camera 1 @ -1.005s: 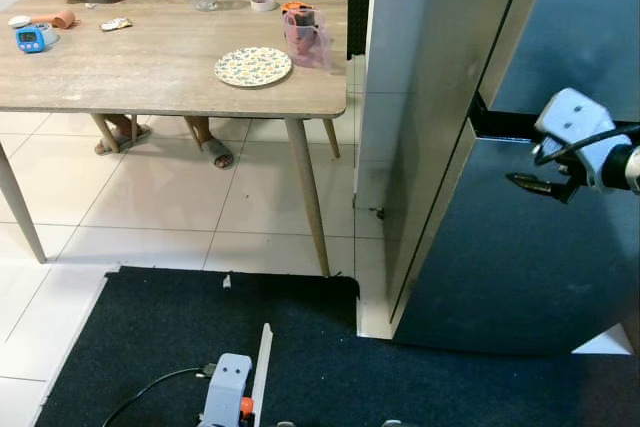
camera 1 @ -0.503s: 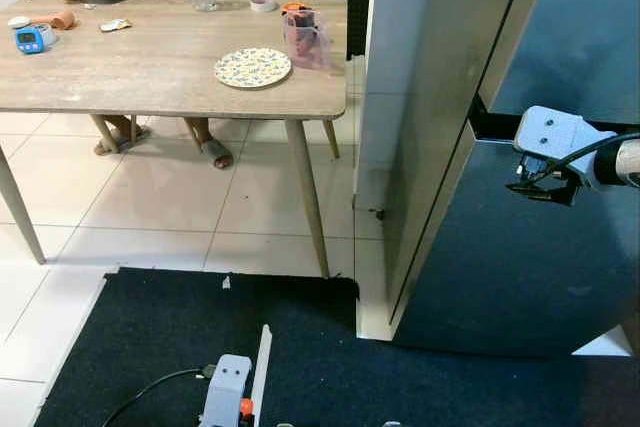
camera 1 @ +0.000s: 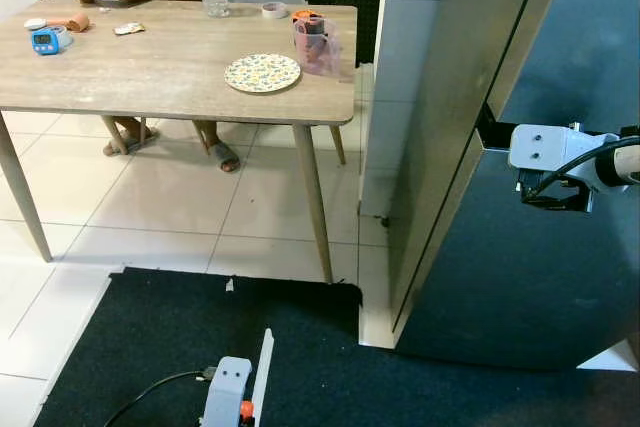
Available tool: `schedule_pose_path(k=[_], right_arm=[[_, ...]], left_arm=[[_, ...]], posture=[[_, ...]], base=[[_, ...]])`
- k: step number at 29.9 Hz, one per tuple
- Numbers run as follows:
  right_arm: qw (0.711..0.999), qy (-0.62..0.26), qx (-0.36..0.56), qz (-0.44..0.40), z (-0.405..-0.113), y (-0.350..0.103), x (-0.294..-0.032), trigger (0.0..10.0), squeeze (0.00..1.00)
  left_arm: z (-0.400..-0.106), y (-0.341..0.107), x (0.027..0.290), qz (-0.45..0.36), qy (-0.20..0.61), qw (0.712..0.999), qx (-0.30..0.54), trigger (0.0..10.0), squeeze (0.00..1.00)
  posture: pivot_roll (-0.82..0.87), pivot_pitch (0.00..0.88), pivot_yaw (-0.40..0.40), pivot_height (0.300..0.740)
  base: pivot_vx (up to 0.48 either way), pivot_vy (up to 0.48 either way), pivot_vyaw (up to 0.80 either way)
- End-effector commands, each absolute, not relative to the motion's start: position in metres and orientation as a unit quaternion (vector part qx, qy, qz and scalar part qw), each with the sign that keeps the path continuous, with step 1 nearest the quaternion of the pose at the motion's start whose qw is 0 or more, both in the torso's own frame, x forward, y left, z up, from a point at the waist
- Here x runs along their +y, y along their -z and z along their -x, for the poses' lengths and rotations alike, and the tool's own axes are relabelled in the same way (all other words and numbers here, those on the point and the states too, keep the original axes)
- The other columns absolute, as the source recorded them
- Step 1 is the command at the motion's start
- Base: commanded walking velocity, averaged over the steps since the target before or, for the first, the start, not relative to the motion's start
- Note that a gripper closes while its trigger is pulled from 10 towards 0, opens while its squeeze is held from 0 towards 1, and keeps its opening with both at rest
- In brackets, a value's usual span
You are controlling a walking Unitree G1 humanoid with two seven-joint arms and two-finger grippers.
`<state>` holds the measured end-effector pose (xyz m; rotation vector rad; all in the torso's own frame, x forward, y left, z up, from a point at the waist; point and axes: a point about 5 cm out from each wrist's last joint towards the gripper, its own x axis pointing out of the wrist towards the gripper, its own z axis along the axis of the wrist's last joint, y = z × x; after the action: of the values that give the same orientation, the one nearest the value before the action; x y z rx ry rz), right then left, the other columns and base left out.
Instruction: Restocking fridge
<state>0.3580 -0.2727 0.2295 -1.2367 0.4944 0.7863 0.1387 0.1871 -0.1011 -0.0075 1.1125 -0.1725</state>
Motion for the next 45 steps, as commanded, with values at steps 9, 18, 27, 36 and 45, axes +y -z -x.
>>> schedule_pose_path(k=[9,18,27,36,45], right_arm=[[0.699,-0.433,0.260,0.507,-0.347,-0.216,-0.269,10.0,0.00],[0.699,-0.439,0.259,0.502,-0.344,-0.221,-0.274,10.0,0.00],[0.705,-0.449,0.252,0.488,-0.338,-0.230,-0.279,10.0,0.00],[0.701,-0.474,0.245,0.473,-0.331,-0.234,-0.277,10.0,0.00],[0.704,-0.555,0.157,0.415,-0.316,-0.263,-0.258,10.0,0.00]], left_arm=[[-0.118,0.109,0.177,0.016,0.103,0.823,0.559,10.0,0.00],[-0.117,0.109,0.177,0.015,0.103,0.822,0.561,10.0,0.00],[-0.119,0.109,0.176,0.017,0.107,0.823,0.558,10.0,0.00],[-0.118,0.109,0.177,0.018,0.107,0.822,0.559,10.0,0.00],[-0.117,0.109,0.177,0.023,0.109,0.821,0.560,10.0,0.00]], posture=[[-0.04,0.031,-0.044,0.740],[-0.04,0.024,-0.045,0.740],[-0.04,0.022,-0.046,0.740],[-0.04,0.026,-0.043,0.740],[-0.04,0.028,-0.040,0.740]], base=[[0.000,0.000,0.00],[0.000,0.000,0.00],[0.000,0.000,0.00],[0.000,0.000,0.00],[0.000,0.000,0.00]])
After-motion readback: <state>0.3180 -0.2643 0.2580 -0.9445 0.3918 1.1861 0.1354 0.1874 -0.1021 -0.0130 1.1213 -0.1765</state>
